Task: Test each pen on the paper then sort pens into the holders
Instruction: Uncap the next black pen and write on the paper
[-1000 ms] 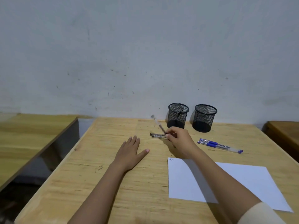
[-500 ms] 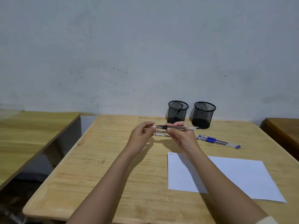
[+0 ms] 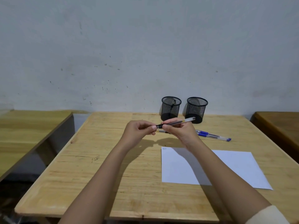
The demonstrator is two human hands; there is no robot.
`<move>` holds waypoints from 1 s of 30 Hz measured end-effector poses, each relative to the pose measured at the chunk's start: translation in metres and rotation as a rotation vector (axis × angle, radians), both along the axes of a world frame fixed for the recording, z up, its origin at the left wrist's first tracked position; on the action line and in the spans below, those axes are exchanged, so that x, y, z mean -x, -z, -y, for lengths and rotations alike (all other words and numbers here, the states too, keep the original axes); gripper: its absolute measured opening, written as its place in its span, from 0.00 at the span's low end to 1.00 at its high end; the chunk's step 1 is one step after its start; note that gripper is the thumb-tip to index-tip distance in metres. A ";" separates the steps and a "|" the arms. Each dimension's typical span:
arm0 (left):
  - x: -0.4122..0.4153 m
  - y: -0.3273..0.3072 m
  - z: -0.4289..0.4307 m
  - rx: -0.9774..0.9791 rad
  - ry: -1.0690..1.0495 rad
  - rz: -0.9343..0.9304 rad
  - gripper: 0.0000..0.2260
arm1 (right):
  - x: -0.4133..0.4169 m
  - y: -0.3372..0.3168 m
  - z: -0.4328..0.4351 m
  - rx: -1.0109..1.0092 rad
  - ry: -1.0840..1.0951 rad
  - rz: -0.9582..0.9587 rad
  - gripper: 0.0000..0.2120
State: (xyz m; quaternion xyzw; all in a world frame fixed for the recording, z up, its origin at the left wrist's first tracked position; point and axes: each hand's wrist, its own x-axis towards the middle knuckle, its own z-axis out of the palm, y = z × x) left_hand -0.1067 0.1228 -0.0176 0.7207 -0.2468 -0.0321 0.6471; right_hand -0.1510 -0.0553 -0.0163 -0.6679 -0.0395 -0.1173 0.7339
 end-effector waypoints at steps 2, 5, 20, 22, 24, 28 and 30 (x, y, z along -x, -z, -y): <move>-0.001 -0.003 -0.002 0.006 -0.001 0.003 0.05 | -0.002 -0.003 0.000 0.010 -0.007 0.012 0.07; -0.001 -0.004 -0.004 -0.001 -0.001 -0.009 0.05 | -0.003 -0.002 -0.001 0.011 -0.009 0.022 0.07; -0.001 -0.004 0.008 -0.026 -0.114 0.043 0.04 | -0.003 0.003 0.000 -0.202 -0.015 -0.051 0.07; 0.000 -0.006 0.013 -0.031 -0.146 0.082 0.05 | -0.003 0.006 -0.002 -0.213 0.032 -0.050 0.08; 0.002 -0.006 0.014 -0.038 -0.153 0.109 0.06 | -0.001 0.009 -0.003 -0.204 0.067 -0.051 0.08; 0.004 -0.004 0.009 -0.092 -0.096 0.148 0.06 | 0.003 0.010 0.004 -0.169 0.054 -0.032 0.07; 0.006 -0.006 0.012 -0.111 -0.068 0.152 0.06 | 0.003 0.008 0.004 -0.109 0.048 -0.031 0.08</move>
